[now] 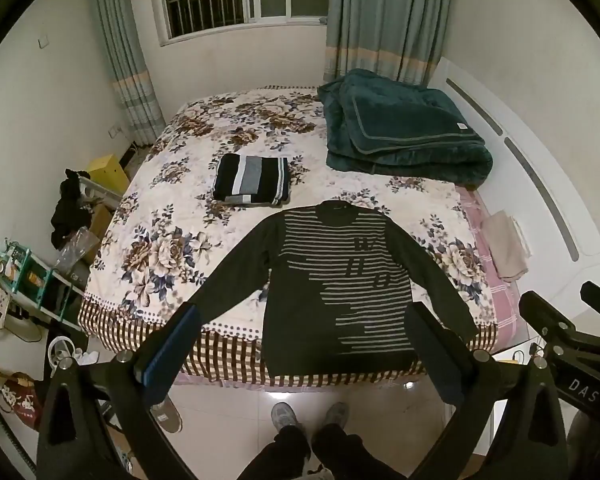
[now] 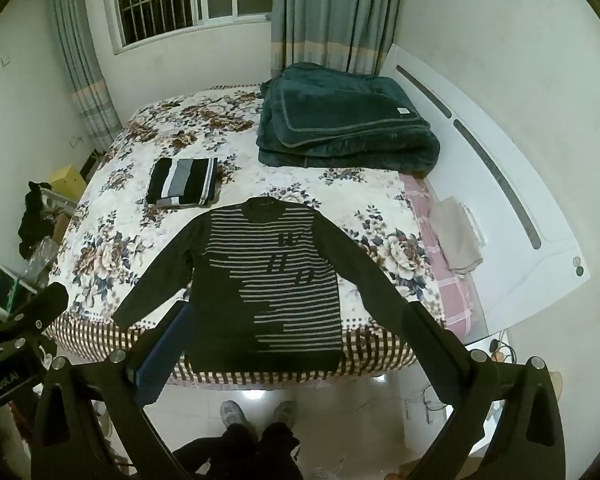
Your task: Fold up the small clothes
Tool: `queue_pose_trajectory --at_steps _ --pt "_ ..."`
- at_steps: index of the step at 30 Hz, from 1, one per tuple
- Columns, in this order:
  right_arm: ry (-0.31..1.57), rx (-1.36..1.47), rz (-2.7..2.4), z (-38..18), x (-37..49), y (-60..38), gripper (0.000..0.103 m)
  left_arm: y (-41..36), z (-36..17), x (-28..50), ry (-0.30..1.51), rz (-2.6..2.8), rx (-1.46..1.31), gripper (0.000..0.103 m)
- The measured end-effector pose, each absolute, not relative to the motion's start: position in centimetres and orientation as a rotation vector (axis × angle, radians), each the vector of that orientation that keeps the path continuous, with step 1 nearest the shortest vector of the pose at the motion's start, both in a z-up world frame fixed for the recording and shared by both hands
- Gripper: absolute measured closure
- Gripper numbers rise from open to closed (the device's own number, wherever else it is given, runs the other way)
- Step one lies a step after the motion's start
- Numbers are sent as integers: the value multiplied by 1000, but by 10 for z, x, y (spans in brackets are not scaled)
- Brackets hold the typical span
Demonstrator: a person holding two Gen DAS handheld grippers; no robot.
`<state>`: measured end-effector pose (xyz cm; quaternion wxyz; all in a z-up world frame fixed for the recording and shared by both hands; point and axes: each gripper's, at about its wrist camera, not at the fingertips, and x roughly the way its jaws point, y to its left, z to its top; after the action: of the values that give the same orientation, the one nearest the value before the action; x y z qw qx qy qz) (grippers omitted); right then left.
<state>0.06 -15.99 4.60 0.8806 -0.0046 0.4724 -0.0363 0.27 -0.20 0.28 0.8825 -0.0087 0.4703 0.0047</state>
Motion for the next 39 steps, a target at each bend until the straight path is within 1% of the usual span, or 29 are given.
queue_pose_trajectory --at_steps 39 --pt "971 -21 -76 57 6 -157 0 2 5 3 980 12 -42 0"
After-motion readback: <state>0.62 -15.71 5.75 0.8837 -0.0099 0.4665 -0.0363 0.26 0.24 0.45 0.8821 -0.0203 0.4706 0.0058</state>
